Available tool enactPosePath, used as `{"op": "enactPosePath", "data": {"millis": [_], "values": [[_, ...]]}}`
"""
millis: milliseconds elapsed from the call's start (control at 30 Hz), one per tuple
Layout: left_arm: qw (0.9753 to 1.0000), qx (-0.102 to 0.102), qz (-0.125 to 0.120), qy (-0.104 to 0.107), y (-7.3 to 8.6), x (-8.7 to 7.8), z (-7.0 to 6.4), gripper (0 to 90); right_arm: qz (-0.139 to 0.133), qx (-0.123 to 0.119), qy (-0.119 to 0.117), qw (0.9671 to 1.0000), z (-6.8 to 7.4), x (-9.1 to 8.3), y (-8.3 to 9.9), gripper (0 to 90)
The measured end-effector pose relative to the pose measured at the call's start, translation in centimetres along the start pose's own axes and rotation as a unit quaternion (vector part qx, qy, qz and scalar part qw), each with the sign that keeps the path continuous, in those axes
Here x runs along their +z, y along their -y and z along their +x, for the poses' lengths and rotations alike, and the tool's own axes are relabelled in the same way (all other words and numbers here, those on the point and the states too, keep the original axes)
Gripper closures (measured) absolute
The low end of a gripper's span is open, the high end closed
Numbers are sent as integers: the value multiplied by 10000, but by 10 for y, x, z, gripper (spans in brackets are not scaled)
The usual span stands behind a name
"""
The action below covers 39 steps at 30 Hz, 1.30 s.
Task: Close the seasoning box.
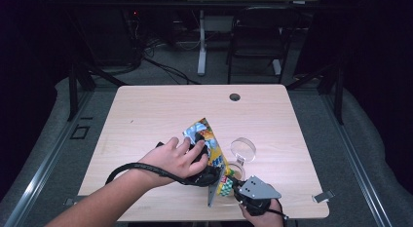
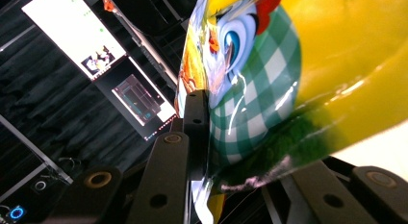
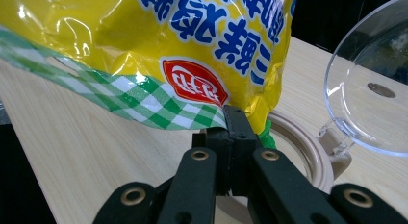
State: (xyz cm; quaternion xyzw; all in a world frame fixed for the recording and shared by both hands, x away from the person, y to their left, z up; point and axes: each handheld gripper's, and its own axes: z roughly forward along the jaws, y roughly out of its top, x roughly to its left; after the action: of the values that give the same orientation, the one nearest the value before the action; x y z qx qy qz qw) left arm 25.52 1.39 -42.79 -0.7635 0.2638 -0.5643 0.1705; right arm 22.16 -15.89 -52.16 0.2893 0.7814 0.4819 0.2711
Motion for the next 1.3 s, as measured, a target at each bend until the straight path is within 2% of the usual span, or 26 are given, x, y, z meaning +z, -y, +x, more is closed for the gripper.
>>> {"op": "enactPosePath", "data": {"millis": [333,500,733,967,1000,1033,1100,1133,1300], "values": [[10000,69,47,11,-1,-2,1,781,-1,0,-11,10000,0,0,0,897],[10000,-11,-39,-24,0,-2,0,790,11,-21,21,10000,0,1,0,897],[10000,9,-14,25,-1,-4,1,799,21,-23,26,10000,0,2,1,895],[10000,11,-55,-40,-2,-4,1,817,31,29,48,10000,-1,2,1,891],[10000,19,-24,23,-3,-5,2,818,40,5,61,10000,-2,3,1,891],[10000,7,-61,-43,-2,-4,1,818,40,5,61,10000,-2,3,1,891],[10000,12,-63,-47,-3,-4,1,819,41,8,64,10000,-2,3,2,890],[10000,14,-35,14,-3,-5,2,820,48,18,66,10000,-2,4,2,890],[10000,19,-64,-61,-3,-5,2,821,45,36,98,9999,-2,5,2,889]]}}
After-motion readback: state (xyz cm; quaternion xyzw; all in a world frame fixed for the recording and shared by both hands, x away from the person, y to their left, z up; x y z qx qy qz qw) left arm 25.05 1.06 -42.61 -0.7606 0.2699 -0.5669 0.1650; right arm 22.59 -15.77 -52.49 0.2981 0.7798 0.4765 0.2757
